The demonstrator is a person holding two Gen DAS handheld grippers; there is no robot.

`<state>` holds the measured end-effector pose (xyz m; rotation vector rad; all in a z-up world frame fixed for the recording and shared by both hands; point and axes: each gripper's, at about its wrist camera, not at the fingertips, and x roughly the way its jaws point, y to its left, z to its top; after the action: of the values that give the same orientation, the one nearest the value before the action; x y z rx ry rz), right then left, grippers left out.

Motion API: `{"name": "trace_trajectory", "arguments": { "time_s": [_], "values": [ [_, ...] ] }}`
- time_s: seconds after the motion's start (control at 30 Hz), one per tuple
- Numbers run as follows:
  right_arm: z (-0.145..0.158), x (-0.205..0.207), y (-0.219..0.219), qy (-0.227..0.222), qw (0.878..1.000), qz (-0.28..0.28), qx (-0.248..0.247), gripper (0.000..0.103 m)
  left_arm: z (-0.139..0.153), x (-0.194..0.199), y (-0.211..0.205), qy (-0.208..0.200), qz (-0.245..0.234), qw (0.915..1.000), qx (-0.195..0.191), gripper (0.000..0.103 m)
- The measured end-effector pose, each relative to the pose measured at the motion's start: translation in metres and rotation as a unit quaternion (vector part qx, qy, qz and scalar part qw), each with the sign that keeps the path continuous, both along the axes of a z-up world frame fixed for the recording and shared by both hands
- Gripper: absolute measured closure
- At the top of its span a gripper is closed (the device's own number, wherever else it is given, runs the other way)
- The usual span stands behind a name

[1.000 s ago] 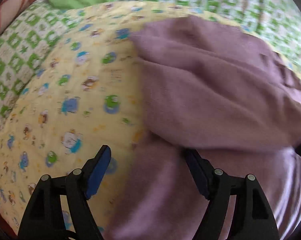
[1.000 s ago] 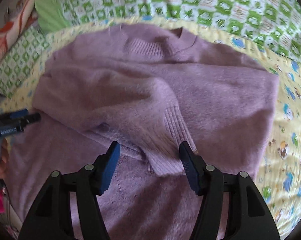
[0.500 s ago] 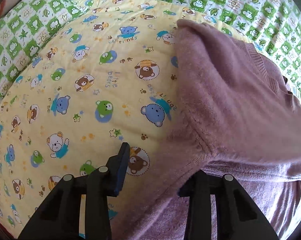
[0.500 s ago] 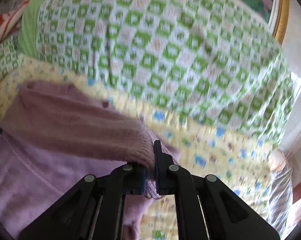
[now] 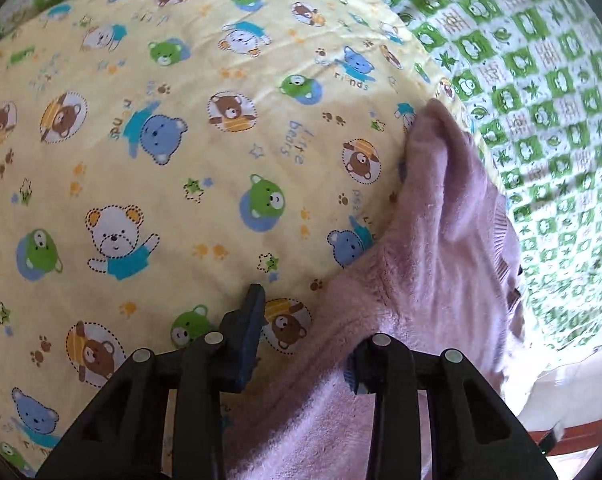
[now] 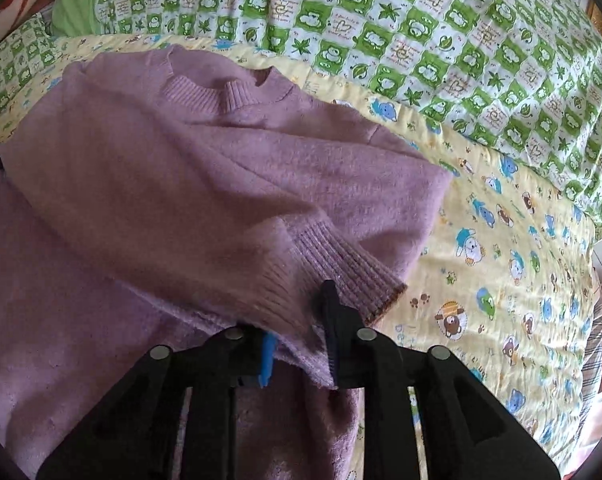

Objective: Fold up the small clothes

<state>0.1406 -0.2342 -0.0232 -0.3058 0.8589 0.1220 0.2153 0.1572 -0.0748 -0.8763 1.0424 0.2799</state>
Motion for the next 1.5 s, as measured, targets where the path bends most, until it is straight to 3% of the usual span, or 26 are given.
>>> {"name": "trace_trajectory", "arguments": {
  "time_s": [0.2, 0.33, 0.4, 0.57, 0.67, 0.83, 0.93, 1.0, 1.2, 1.27, 1.37, 1.5],
  "values": [
    [0.002, -0.016, -0.018, 0.025, 0.999, -0.019, 0.032, 0.061, 0.007, -0.016, -0.001, 0.018, -0.041, 0.9983, 0.038, 0.065],
    [0.018, -0.031, -0.022, 0.029, 0.996, -0.019, 0.077, 0.056, 0.017, -0.033, 0.001, 0.024, -0.052, 0.9966, 0.059, 0.048],
    [0.031, -0.037, -0.021, 0.021, 0.994, -0.014, 0.109, 0.049, 0.021, -0.047, 0.005, 0.023, -0.05, 0.997, 0.055, 0.048],
    [0.061, -0.029, -0.003, 0.005, 0.983, 0.009, 0.185, 0.048, 0.038, -0.069, 0.004, 0.004, -0.056, 0.9973, 0.047, 0.048],
    [0.071, -0.004, 0.027, 0.016, 0.974, 0.043, 0.222, 0.048, 0.052, -0.063, -0.012, -0.021, -0.077, 0.9955, 0.051, 0.045],
    [0.085, 0.05, 0.102, 0.029, 0.958, 0.115, 0.26, 0.048, 0.061, -0.035, -0.042, -0.033, -0.104, 0.9892, 0.098, 0.038],
    [0.088, 0.079, 0.155, 0.035, 0.954, 0.159, 0.253, 0.048, 0.055, -0.017, -0.048, -0.03, -0.108, 0.9882, 0.105, 0.035],
    [0.086, 0.101, 0.191, 0.045, 0.949, 0.187, 0.251, 0.048, 0.045, -0.005, -0.047, -0.026, -0.112, 0.9893, 0.09, 0.034],
    [0.066, 0.157, 0.279, 0.079, 0.941, 0.243, 0.22, 0.048, 0.015, 0.009, -0.033, 0.006, -0.089, 0.9924, 0.084, 0.035],
    [0.055, 0.171, 0.298, 0.093, 0.939, 0.255, 0.209, 0.048, 0.012, 0.008, -0.028, 0.002, -0.081, 0.9932, 0.084, 0.041],
    [0.04, 0.188, 0.313, 0.121, 0.938, 0.26, 0.196, 0.099, 0.012, 0.007, -0.025, 0.0, -0.077, 0.9924, 0.096, 0.051],
    [0.037, 0.21, 0.299, 0.113, 0.935, 0.216, 0.257, 0.099, 0.01, 0.005, -0.024, -0.002, -0.081, 0.9913, 0.104, 0.053]
  ]
}}
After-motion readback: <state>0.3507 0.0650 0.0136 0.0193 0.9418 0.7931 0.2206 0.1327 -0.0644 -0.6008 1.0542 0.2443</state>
